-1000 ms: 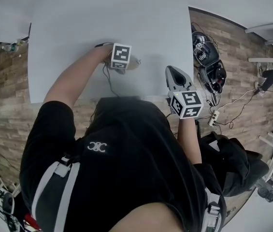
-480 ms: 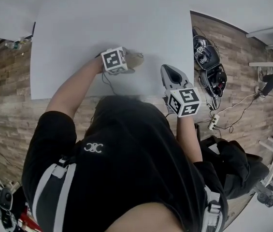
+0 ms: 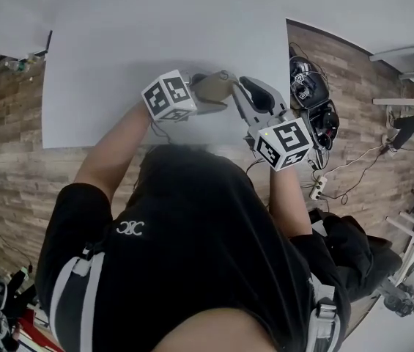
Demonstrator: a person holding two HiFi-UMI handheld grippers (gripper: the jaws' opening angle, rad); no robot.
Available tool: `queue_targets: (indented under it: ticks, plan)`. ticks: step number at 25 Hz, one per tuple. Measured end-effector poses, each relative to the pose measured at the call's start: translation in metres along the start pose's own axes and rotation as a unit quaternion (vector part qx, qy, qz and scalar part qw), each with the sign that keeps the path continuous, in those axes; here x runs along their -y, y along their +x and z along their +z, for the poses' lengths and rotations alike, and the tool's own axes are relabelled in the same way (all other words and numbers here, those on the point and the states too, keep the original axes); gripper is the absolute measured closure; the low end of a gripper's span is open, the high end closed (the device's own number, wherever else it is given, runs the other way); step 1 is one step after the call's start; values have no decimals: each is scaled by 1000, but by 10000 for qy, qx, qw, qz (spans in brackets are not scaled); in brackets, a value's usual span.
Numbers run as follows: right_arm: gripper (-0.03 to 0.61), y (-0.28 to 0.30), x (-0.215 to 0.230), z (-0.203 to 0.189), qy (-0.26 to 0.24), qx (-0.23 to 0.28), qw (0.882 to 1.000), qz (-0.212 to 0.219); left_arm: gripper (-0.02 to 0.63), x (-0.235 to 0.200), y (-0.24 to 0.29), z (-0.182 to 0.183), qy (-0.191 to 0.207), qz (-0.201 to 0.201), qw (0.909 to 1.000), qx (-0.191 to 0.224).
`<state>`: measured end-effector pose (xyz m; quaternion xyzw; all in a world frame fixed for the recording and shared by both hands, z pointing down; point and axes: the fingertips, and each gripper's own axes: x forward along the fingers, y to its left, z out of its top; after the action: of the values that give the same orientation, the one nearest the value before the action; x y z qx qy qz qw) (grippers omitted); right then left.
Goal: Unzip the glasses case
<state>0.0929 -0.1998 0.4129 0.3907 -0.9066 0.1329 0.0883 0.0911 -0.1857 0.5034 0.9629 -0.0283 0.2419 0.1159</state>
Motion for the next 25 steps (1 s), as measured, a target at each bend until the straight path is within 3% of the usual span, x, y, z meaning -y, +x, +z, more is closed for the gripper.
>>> queue_targets:
  ticks: [2, 3, 5, 10, 15, 17, 21, 25]
  plan:
    - [400, 5, -7, 8, -24, 14, 9997, 228, 318, -2, -6, 14, -14, 168, 9997, 200]
    - [393, 8, -10, 11, -102, 1, 9996, 280, 318, -3, -9, 19, -60, 205, 9994, 259]
    - [393, 12, -15, 19, -377, 13, 9989, 280, 318, -2, -12, 24, -57, 189, 9995, 238]
    - [394, 21, -23, 34, -880, 17, 9959, 227, 318, 7, -11, 14, 475, 348, 9981, -172]
    - [394, 23, -30, 27, -1373, -294, 9894, 357, 317, 11, -11, 9, 512, 353, 9977, -257]
    - [401, 21, -33, 25, -1427, -341, 9884, 393, 318, 13, -12, 7, 521, 306, 9977, -308]
    - [472, 17, -35, 17, -1452, -399, 9877, 420, 319, 17, -15, 1, 678, 385, 9962, -391]
    - [474, 16, -37, 14, -1392, -435, 9878, 546, 319, 14, -16, 10, 469, 436, 9979, -48]
